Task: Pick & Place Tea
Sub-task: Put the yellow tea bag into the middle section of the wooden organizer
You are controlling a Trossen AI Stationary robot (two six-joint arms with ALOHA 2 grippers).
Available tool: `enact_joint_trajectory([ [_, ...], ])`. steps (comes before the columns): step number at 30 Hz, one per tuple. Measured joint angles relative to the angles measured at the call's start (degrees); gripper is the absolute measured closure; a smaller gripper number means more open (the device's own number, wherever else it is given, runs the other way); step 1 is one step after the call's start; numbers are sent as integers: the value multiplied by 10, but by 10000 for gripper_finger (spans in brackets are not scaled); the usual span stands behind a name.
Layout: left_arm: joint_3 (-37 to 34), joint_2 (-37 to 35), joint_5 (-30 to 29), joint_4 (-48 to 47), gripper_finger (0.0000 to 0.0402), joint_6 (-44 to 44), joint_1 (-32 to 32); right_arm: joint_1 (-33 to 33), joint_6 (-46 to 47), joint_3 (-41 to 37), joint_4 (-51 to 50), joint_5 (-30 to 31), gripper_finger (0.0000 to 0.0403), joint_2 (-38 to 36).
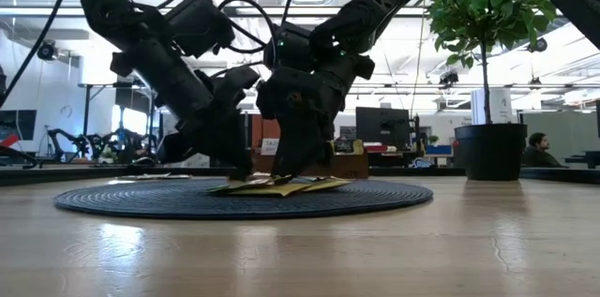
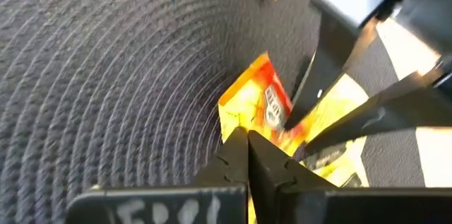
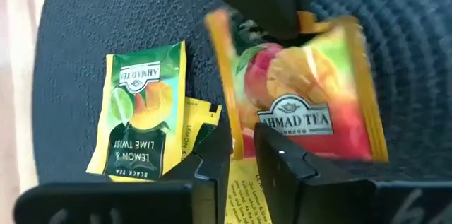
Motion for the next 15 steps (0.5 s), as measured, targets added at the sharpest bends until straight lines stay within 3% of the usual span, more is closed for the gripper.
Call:
enact_joint_trajectory([
  [10,34,-68,-9,-97,401,75,22,-20,-42,0,-21,6,313,-63],
  [15,46,-101,-14,-152,401,135,34,-36,-83,1,-34,45,307,-80],
])
